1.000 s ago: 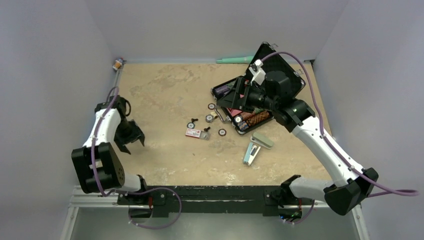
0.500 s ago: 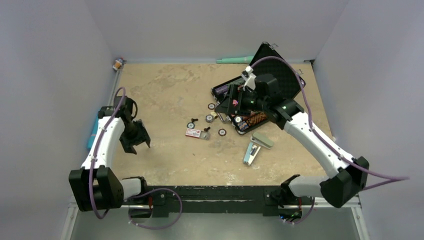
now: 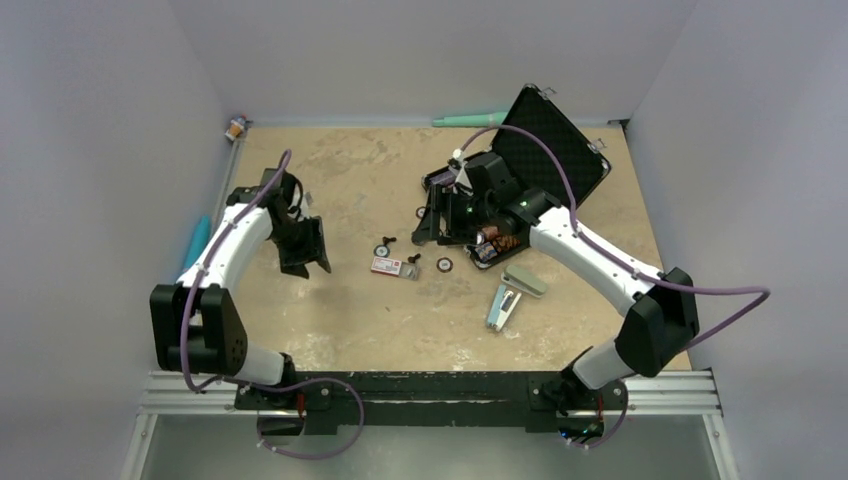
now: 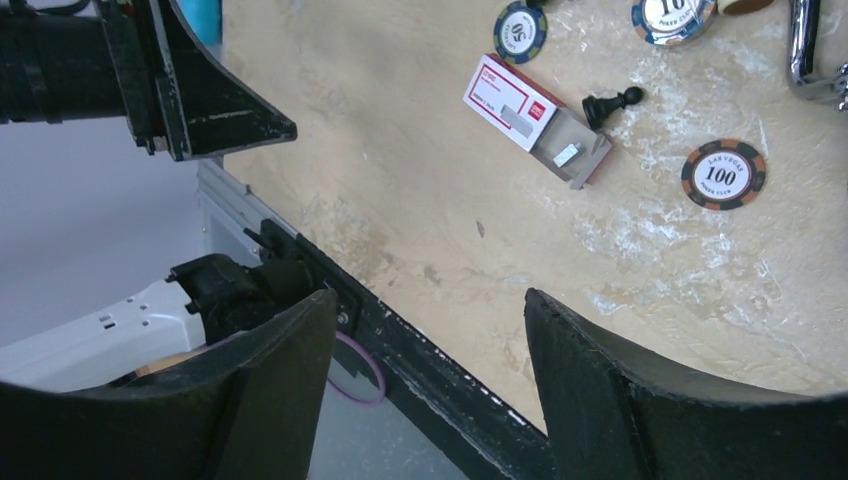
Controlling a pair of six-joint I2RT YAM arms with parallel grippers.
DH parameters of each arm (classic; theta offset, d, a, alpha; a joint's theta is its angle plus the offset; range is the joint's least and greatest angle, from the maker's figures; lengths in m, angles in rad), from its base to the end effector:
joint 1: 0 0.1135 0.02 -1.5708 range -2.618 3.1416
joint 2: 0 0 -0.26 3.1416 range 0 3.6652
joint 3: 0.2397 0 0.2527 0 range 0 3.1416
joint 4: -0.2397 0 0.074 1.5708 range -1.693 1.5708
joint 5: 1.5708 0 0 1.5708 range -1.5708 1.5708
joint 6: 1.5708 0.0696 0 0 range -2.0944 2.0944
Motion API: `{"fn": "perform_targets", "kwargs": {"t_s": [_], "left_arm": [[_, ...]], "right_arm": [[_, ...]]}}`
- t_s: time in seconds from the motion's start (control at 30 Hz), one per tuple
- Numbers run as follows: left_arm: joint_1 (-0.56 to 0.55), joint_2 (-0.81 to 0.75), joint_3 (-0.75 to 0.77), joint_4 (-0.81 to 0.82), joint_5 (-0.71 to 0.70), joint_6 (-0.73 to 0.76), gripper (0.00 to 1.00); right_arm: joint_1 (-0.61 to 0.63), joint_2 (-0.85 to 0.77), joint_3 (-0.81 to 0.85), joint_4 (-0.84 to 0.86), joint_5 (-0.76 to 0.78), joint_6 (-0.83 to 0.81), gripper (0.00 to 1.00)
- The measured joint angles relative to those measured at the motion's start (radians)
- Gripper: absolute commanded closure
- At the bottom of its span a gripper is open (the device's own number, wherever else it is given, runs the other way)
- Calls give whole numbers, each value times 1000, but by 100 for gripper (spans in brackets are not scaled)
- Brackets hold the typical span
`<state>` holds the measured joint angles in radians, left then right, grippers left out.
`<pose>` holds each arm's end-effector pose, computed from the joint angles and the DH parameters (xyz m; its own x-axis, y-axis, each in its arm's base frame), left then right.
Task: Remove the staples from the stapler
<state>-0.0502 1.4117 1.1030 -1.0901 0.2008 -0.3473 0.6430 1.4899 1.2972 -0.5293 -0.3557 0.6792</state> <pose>0.2542 -0.0267 0.2127 -0.9536 -0.2860 -0.0940 -0.2566 0.9355 -0.2430 0.2703 0.2328 0.2925 -0.8960 0.0645 -0.4394 -0.2678 0.7107 0.6505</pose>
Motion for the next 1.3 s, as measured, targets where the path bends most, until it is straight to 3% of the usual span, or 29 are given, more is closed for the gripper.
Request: {"fn": "perform_targets", "kwargs": {"t_s": [0.1,0.2,0.43,0.5,1.3], "left_arm": [[-10,74,43,35,31,21,50],[-23,138,80,73,52,35,53],[-81,249,105,161,69,41,72],[-96,274,109,177,73,43,76],[-164,429,145,275,76,52,83]], "right_arm": [[12,19,-16,9,26,19,41],[18,30,-65,25,56,38,59],[19,83,-173,59,100,69,95],[20,94,-189,77,101,69,100],[20,356,-121,173,76,45,100]]}}
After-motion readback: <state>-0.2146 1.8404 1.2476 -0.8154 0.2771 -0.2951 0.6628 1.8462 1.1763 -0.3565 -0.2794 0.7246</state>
